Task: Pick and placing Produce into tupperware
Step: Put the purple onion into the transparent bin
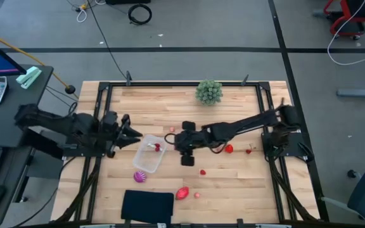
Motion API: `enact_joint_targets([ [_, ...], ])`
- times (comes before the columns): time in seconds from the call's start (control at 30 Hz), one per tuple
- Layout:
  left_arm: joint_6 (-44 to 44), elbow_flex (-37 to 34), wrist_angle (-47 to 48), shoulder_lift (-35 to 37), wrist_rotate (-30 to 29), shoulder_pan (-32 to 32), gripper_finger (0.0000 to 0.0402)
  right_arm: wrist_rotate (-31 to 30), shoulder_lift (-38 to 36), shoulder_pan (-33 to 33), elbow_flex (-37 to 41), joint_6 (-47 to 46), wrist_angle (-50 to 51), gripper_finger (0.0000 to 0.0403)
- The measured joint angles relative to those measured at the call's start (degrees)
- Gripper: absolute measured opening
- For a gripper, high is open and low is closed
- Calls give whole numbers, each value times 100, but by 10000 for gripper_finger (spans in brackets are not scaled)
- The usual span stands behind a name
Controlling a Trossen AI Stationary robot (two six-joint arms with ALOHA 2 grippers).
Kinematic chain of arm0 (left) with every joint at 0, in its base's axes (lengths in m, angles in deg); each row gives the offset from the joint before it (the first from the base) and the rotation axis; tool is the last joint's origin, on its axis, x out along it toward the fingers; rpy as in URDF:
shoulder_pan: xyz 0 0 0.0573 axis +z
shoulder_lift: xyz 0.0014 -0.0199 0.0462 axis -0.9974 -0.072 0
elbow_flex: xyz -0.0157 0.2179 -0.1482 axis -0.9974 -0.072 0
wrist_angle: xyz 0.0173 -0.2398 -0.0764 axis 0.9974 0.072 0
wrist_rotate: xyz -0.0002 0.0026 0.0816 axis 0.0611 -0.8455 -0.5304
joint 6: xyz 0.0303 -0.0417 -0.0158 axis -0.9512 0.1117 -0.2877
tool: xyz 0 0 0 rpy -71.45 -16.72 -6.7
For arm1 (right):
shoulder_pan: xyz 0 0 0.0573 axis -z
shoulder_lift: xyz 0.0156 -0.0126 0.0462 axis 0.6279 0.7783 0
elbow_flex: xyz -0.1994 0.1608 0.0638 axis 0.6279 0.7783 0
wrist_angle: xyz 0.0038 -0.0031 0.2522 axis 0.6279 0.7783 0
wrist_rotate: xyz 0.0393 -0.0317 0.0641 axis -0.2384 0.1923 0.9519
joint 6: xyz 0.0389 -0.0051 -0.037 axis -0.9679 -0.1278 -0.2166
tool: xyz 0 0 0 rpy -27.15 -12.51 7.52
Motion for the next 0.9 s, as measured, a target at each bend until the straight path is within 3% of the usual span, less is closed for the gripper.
enact_joint_targets([
  [0.13,141,477,395,-584,-370,-464,114,-151,-429,-162,-2,-417,736,165],
  [0.27,234,978,1626,-1184,-1184,-894,114,-407,-680,-337,-2,-882,1406,165],
  [0.33,664,1132,2197,-1466,-1640,-1083,114,-529,-728,-430,-2,-1039,1622,165],
  [0.43,1480,1282,2531,-1833,-1777,-1356,114,-727,-731,-547,-2,-1057,1684,166],
  [0.57,2284,1397,2553,-2280,-1860,-1845,114,-794,-718,-603,-2,-1057,1682,167],
  [0.77,3802,1434,2600,-3074,-2897,-2584,114,-1147,-711,-593,-2,-1042,1673,165],
  [0.9,4881,1434,2718,-3689,-3281,-2970,114,-1175,-709,-550,-2,-946,1675,166],
])
